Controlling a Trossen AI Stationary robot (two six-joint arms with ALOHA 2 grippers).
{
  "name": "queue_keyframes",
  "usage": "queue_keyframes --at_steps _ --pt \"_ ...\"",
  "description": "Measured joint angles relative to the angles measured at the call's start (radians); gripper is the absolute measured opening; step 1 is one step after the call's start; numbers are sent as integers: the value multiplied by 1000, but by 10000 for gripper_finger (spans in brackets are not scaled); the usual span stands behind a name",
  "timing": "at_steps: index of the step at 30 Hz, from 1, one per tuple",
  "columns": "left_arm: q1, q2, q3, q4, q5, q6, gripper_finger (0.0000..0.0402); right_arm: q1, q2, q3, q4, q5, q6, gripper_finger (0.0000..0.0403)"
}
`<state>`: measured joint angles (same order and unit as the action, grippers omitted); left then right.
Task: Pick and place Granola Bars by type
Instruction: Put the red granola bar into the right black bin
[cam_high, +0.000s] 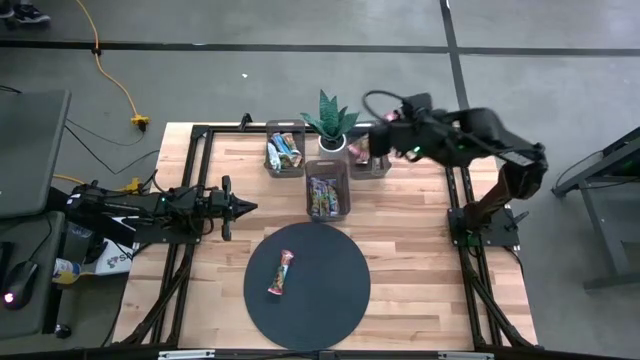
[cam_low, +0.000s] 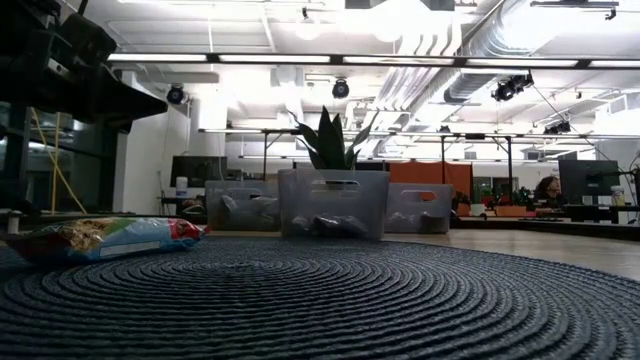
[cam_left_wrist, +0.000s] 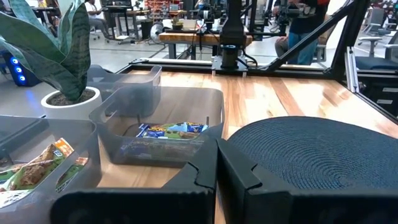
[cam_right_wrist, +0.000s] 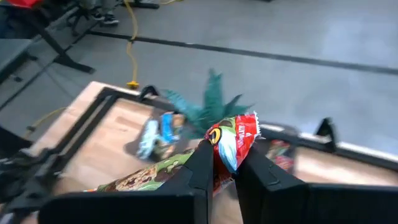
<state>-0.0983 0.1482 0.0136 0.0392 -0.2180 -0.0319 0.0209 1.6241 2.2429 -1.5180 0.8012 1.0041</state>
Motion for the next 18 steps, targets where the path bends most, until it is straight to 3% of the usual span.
queue_keyframes --at_steps 9,18 --pt "0 0 0 0 0 0 1 -140 -98 0 -52 8 -209 30" --pt "0 0 0 0 0 0 1 -280 -108 0 -53 8 -462 30"
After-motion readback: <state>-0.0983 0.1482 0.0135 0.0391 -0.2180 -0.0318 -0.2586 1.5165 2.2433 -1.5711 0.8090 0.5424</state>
